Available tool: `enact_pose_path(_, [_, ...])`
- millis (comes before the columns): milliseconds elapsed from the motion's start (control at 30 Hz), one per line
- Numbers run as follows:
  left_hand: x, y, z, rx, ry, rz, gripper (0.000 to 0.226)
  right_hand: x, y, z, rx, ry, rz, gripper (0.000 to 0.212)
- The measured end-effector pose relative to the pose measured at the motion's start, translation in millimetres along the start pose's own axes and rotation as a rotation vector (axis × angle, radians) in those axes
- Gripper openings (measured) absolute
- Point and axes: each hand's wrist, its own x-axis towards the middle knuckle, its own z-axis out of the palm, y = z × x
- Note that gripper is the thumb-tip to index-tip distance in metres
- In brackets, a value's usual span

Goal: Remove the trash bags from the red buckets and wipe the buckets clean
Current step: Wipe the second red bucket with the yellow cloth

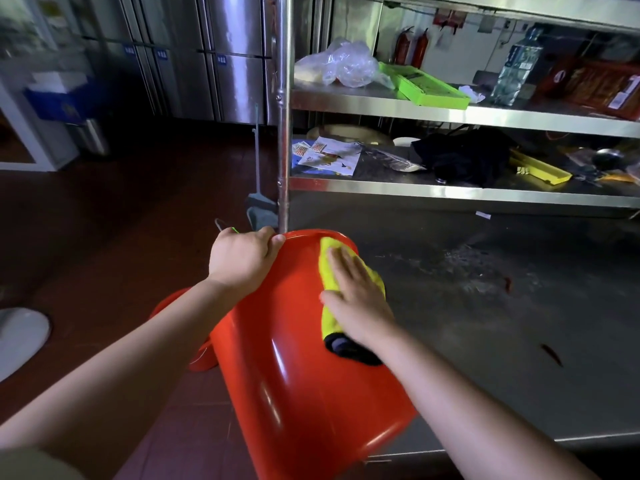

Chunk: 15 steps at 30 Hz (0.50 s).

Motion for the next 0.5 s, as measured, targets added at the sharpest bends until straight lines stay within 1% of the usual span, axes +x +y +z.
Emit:
enact_pose_path(67, [2, 2, 3, 0.015, -0.013, 0.010, 0.036, -22, -25, 12, -0.300, 0.031, -0.196, 0.077])
enact_pose_path(100, [4, 3, 4, 0.019, -0.016, 0.019, 0.037, -34, -34, 19, -0.397, 0.053, -0.281, 0.076])
enact_pose_path(167, [6, 3, 6, 0.017, -0.017, 0.027, 0.038, -53, -39, 27, -0.505, 0.078, -0.398, 0.073])
enact_pose_path(233, [7, 2, 8, 0.000, -0.041, 0.024, 0.040, -62, -32, 28, -0.529, 0.073, -0.436, 0.071])
enact_pose_path(300, [8, 1, 10, -0.032, -0.058, 0.016, 0.043, -63, -20, 24, -0.473, 0.080, -0.417, 0.070])
enact_pose_path(367, [9, 2, 11, -0.048, -0.070, 0.003, 0.044, -61, -5, 20, -0.346, 0.077, -0.346, 0.070])
enact_pose_path(433, [7, 3, 10, -0.061, -0.070, -0.011, 0.043, -56, 16, 14, -0.121, 0.051, -0.222, 0.071])
enact_pose_path(500, [2, 2, 6, -0.081, -0.036, -0.028, 0.039, -53, 37, 8, 0.235, 0.021, -0.054, 0.070])
